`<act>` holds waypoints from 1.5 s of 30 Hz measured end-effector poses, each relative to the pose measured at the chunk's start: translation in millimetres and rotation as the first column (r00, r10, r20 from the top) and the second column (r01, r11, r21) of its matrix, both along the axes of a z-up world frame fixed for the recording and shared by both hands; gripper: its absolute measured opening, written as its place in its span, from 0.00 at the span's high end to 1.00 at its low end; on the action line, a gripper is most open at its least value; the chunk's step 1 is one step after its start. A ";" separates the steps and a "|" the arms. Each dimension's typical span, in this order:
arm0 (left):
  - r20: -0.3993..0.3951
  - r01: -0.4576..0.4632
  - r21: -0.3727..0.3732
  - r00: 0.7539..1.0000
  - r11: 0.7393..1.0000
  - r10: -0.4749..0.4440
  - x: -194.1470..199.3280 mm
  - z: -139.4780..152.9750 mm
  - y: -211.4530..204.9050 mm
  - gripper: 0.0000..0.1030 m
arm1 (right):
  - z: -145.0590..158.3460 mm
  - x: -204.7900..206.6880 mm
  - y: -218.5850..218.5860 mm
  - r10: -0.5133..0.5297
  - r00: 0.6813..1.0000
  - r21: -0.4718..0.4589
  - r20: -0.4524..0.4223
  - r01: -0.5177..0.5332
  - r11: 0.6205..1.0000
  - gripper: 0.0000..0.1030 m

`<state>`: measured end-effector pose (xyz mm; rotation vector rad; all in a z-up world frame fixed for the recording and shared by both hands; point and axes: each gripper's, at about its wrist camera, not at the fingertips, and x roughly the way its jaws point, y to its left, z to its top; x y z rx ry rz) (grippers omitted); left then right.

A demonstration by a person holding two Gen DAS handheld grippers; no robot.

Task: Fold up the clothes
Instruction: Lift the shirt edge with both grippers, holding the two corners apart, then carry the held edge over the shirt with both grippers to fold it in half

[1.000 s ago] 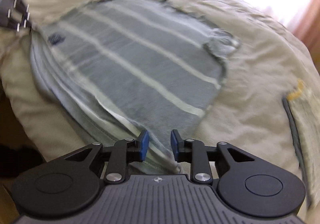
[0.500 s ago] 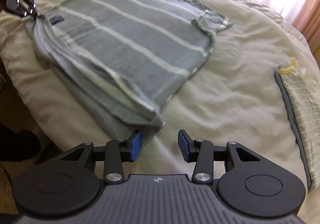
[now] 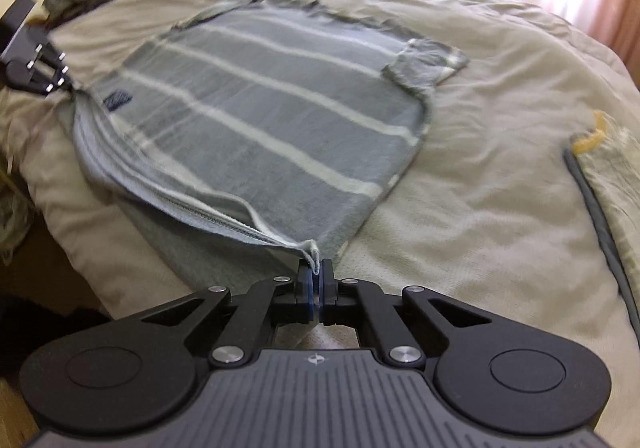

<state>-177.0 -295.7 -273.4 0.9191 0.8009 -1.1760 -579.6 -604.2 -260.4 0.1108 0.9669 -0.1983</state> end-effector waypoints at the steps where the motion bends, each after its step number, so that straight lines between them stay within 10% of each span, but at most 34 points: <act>1: -0.008 -0.032 -0.020 0.999 0.999 0.032 1.5 7.6 2.2 0.98 | 3.3 -2.7 -2.6 -0.014 1.000 0.004 0.014 0.014 1.000 1.00; 14: 0.077 -0.192 -0.040 0.978 0.981 0.195 -0.4 67.3 -16.5 0.98 | 43.9 19.2 -60.5 0.022 0.994 0.030 0.108 -0.025 0.999 1.00; 28: -0.059 -0.065 -0.139 0.997 0.988 0.058 135.4 78.1 -82.1 0.98 | 70.8 130.4 -122.0 -0.199 0.980 -0.081 -0.009 0.198 0.977 1.00; 36: -0.121 0.030 -0.089 0.992 0.996 -0.041 177.1 44.0 -128.8 0.98 | 51.2 174.2 -135.0 -0.235 0.968 -0.018 -0.093 0.234 0.972 1.00; 45: -0.112 -0.005 -0.010 0.994 1.000 0.004 178.2 18.2 -134.0 0.98 | -9.9 197.2 -137.4 -0.078 0.986 -0.020 -0.146 0.076 0.997 0.69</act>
